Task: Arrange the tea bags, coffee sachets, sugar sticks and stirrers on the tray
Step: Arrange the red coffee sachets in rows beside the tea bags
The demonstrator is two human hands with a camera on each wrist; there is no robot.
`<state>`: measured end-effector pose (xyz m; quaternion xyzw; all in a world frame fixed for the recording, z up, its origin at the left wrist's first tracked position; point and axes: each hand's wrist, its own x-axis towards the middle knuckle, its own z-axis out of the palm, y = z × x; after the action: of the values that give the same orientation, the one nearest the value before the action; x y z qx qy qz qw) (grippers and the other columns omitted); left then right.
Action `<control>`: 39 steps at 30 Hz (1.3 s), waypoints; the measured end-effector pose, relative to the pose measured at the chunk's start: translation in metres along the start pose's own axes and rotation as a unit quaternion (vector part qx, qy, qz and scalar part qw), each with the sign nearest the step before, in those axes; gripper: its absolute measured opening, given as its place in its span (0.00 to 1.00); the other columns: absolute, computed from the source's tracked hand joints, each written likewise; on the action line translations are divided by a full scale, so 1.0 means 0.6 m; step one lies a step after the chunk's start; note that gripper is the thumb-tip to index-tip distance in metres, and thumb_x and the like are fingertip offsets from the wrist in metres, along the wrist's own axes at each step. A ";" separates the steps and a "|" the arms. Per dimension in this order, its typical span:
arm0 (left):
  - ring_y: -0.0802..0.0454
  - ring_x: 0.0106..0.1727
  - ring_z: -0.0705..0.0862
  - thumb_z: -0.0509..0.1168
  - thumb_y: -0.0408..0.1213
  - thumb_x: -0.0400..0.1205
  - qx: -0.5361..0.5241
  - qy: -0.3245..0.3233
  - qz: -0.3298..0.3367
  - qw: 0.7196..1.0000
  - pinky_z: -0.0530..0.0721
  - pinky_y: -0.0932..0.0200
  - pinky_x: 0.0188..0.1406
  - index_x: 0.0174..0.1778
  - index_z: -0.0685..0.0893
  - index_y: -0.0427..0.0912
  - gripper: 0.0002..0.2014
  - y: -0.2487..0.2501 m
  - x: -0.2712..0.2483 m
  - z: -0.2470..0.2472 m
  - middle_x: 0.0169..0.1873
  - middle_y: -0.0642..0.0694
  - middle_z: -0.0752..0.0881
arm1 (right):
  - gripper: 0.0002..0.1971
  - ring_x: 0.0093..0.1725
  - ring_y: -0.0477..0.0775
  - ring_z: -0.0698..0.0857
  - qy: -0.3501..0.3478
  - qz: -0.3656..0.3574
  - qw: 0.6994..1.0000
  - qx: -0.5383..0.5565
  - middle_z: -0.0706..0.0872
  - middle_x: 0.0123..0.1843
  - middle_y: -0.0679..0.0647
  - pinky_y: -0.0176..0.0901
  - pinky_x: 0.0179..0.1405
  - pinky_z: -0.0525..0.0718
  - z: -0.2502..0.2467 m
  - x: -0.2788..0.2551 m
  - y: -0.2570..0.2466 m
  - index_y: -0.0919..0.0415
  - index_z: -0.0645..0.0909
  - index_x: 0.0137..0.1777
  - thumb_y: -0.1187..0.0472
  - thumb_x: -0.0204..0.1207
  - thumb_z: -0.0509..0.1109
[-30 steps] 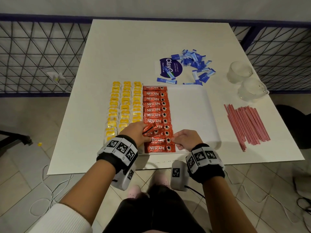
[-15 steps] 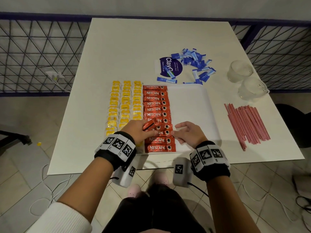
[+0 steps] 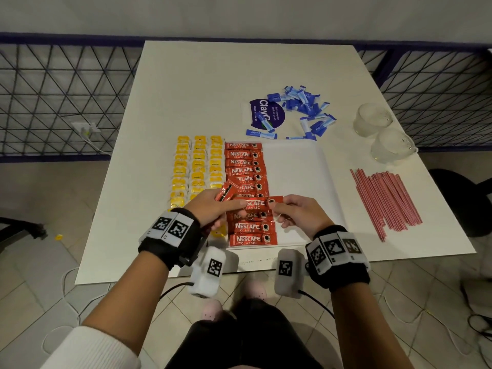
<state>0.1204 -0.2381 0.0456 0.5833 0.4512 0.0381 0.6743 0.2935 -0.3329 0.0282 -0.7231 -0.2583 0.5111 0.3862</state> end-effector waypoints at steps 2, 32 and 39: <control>0.61 0.11 0.68 0.66 0.37 0.80 -0.034 0.006 0.003 0.999 0.69 0.70 0.12 0.47 0.80 0.38 0.06 -0.001 -0.003 -0.006 0.22 0.51 0.87 | 0.07 0.32 0.50 0.77 -0.002 0.004 1.000 -0.002 0.82 0.32 0.54 0.44 0.39 0.77 0.002 -0.001 0.001 0.60 0.80 0.36 0.61 0.75 0.72; 0.50 0.53 0.82 0.68 0.44 0.78 0.452 -0.002 0.014 0.892 0.81 0.52 0.58 0.47 0.78 0.48 0.07 -0.050 0.028 0.012 0.48 0.51 0.82 | 0.09 0.26 0.45 0.81 -0.022 0.040 0.989 -0.138 0.83 0.31 0.53 0.33 0.36 0.85 0.010 -0.002 0.061 0.66 0.84 0.52 0.72 0.73 0.71; 0.49 0.53 0.83 0.66 0.46 0.79 0.445 0.004 0.012 0.895 0.82 0.51 0.57 0.52 0.80 0.49 0.08 -0.050 0.027 0.009 0.49 0.49 0.83 | 0.08 0.30 0.49 0.80 -0.002 0.042 0.987 -0.156 0.83 0.32 0.54 0.49 0.49 0.85 0.014 0.004 0.063 0.55 0.78 0.38 0.65 0.71 0.75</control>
<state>0.1194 -0.2420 0.0114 0.8275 0.4167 -0.1568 0.3421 0.2858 -0.3501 -0.0053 -0.7840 -0.3052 0.4813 0.2461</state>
